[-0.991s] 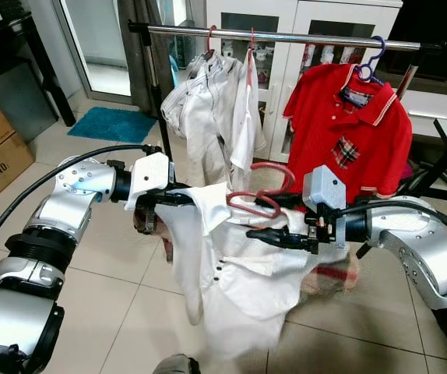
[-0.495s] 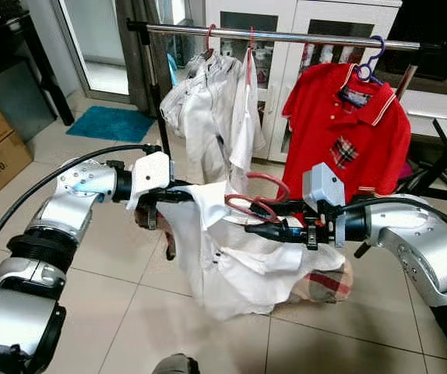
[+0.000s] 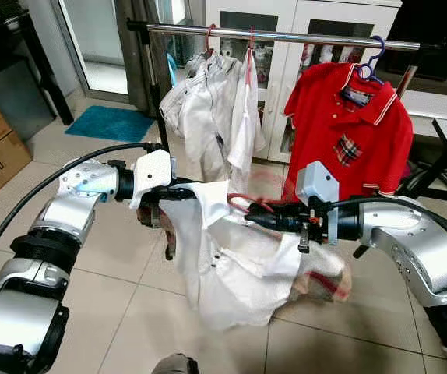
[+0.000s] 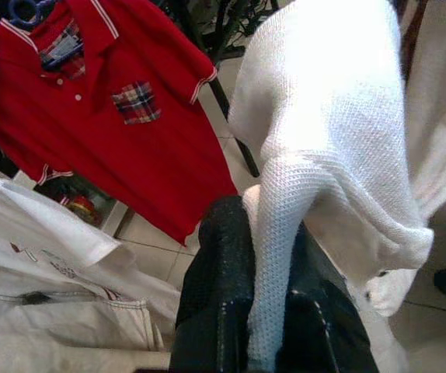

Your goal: Hang hanger

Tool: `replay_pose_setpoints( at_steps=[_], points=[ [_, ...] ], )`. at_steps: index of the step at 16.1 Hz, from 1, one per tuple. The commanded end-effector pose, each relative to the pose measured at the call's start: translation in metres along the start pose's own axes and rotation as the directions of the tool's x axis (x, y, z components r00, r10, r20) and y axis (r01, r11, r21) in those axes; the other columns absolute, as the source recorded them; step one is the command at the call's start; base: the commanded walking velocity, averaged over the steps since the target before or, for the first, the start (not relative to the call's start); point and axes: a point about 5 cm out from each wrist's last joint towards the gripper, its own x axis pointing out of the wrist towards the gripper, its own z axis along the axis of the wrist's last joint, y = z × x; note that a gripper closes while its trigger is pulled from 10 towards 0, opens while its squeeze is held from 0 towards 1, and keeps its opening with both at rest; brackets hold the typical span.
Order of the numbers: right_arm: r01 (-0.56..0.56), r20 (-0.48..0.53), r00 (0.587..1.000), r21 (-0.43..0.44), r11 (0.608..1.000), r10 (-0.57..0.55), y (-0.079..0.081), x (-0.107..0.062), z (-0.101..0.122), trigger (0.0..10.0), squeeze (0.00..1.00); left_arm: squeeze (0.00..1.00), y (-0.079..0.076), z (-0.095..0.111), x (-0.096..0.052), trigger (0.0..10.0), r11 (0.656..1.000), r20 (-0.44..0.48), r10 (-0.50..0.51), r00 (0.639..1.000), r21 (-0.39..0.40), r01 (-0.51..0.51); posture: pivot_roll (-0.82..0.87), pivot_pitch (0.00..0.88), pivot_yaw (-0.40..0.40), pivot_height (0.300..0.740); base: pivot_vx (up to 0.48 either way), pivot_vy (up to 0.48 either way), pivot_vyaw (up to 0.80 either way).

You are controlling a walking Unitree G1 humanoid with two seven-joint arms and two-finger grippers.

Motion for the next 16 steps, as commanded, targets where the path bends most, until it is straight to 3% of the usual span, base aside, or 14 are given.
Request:
replay_pose_setpoints(
  at_steps=[1, 2, 3, 4, 5, 6, 11, 13, 16],
  points=[
    [-0.012, -0.01, 1.0, 0.002, 1.0, 0.012, 0.003, 0.003, 0.0, 0.0, 0.0, 0.0, 0.007, 0.009, -0.005, 0.0, 0.998, 0.058, 0.054, 0.997, 0.026, -0.056, -0.1, 0.0, 0.008, 0.74, 0.0, 0.0, 0.0],
    [-0.01, -0.01, 1.0, 0.004, 1.0, 0.01, 0.003, 0.002, 0.0, 0.0, 0.0, 0.0, 0.006, 0.009, -0.005, 0.4, 0.998, 0.059, 0.055, 0.997, 0.026, -0.057, -0.1, 0.0, 0.005, 0.74, 0.0, 0.0, 0.0],
    [-0.008, -0.012, 1.0, 0.005, 1.0, 0.008, 0.003, 0.002, 0.0, 0.0, 0.0, 0.0, 0.006, 0.009, -0.007, 2.8, 0.998, 0.062, 0.061, 0.996, 0.027, -0.063, -0.1, 0.0, 0.005, 0.74, 0.0, 0.0, 0.0],
    [-0.005, -0.014, 1.0, 0.007, 1.0, 0.006, 0.003, 0.001, 0.0, 0.0, 0.0, 0.0, 0.005, 0.009, -0.007, 10.0, 0.998, 0.076, 0.055, 0.996, 0.016, -0.057, -0.1, 0.0, 0.005, 0.74, 0.0, 0.0, 0.0],
    [-0.003, -0.017, 1.0, 0.008, 1.0, 0.003, 0.003, 0.0, -0.001, 0.0, 0.0, 0.0, 0.004, 0.01, -0.007, 10.0, 0.999, 0.087, 0.045, 0.995, 0.009, -0.046, -0.11, 0.0, 0.002, 0.74, 0.0, 0.0, 0.0],
    [0.005, -0.026, 1.0, 0.007, 1.0, -0.005, 0.003, -0.001, -0.002, 0.0, 0.0, 1.0, 0.004, 0.012, -0.008, 10.0, 0.999, 0.105, 0.044, 0.994, 0.002, -0.044, -0.11, 0.0, 0.0, 0.74, 0.0, 0.0, 0.0],
    [0.083, -0.053, 0.995, 0.039, 0.996, -0.081, -0.002, -0.008, -0.008, 0.0, 0.0, 1.0, 0.0, 0.014, -0.014, 10.0, 1.0, 0.104, 0.017, 0.994, 0.02, -0.019, -0.1, 0.0, -0.01, 0.74, 0.0, 0.0, 0.0],
    [0.143, -0.065, 0.988, 0.055, 0.988, -0.14, -0.007, -0.012, -0.012, 0.0, 0.0, 1.0, 0.002, 0.009, -0.015, 10.0, 0.997, 0.052, 0.075, 0.996, 0.009, -0.075, -0.1, 0.0, -0.01, 0.74, 0.0, 0.0, 0.0],
    [0.202, -0.081, 0.977, 0.065, 0.977, -0.197, -0.011, -0.012, -0.015, 0.0, 0.0, 1.0, 0.006, 0.007, -0.01, 10.0, 0.985, 0.059, 0.171, 0.984, -0.028, -0.17, -0.11, 0.0, -0.006, 0.74, 0.0, 0.0, 0.0]
  ],
)
